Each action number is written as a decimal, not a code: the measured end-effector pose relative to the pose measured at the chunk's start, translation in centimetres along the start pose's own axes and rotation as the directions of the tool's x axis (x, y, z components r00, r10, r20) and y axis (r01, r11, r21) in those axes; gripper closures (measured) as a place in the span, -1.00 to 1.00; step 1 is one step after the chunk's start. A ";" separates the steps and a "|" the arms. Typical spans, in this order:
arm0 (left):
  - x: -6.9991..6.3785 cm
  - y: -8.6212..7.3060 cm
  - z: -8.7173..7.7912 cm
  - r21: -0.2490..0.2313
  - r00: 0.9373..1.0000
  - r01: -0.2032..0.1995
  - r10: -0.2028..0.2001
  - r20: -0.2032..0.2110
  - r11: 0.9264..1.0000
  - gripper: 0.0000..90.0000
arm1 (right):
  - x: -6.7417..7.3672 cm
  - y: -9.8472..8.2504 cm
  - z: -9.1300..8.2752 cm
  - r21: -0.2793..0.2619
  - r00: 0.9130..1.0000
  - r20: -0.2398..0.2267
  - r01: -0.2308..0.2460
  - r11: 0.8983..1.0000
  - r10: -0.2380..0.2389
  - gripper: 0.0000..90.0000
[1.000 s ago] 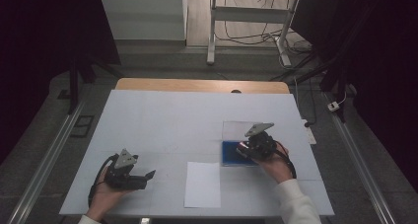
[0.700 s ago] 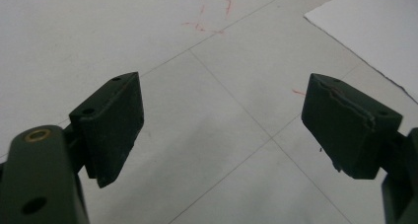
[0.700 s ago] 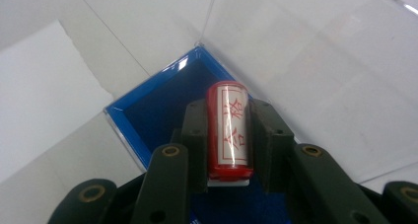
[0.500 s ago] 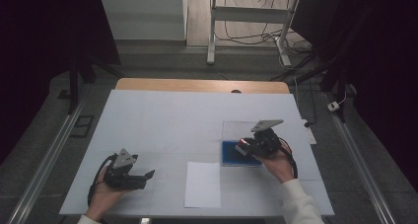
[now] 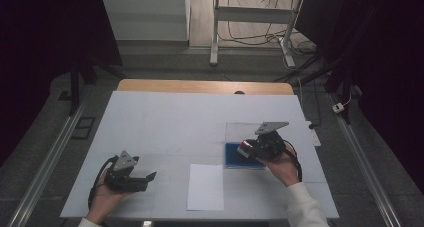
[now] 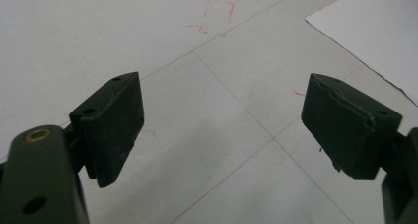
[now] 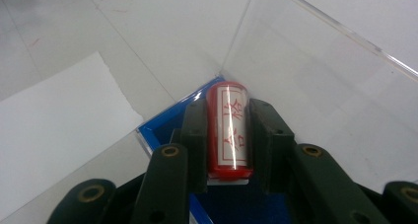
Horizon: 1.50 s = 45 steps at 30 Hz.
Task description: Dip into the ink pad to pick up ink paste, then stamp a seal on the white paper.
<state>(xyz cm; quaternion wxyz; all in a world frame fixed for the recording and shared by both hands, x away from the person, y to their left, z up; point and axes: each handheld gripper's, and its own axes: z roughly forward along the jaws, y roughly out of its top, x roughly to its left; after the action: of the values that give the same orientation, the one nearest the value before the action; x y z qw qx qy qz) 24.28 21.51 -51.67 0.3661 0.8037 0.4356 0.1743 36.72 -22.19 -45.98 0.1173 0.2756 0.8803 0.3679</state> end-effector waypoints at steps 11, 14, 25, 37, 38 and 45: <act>0.0 0.0 0.0 0.001 1.000 -0.003 0.003 0.000 1.000 -0.62 | 1.2 0.6 -0.4 -0.029 0.999 -0.027 0.029 0.999 -0.030 0.55; 0.0 0.0 0.0 0.001 1.000 -0.002 0.002 0.000 1.000 -0.62 | 1.5 0.8 -0.5 -0.034 0.999 -0.033 0.039 0.999 -0.040 0.55; 0.0 0.0 0.1 0.003 1.000 -0.004 0.004 -0.001 1.000 -0.62 | 2.9 1.3 -0.3 -0.036 0.994 -0.076 0.075 0.996 -0.078 0.55; -0.1 0.0 0.1 0.003 1.000 -0.007 0.007 0.001 1.000 -0.62 | 4.7 1.7 0.1 -0.025 0.986 -0.103 0.126 0.992 -0.128 0.55; -0.1 0.0 0.1 0.004 1.000 -0.007 0.007 -0.001 1.000 -0.62 | 4.9 1.7 0.2 -0.026 0.986 -0.106 0.131 0.991 -0.133 0.55; -0.1 0.0 0.1 0.004 1.000 -0.008 0.008 0.000 1.000 -0.62 | 5.7 1.8 0.6 -0.023 0.982 -0.127 0.141 0.990 -0.142 0.55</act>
<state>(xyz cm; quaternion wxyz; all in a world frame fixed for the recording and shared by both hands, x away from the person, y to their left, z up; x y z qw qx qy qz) 24.26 21.42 -51.71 0.3640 0.8061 0.4326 0.1748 32.97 -17.51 -45.18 0.0881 0.1872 0.9008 0.3818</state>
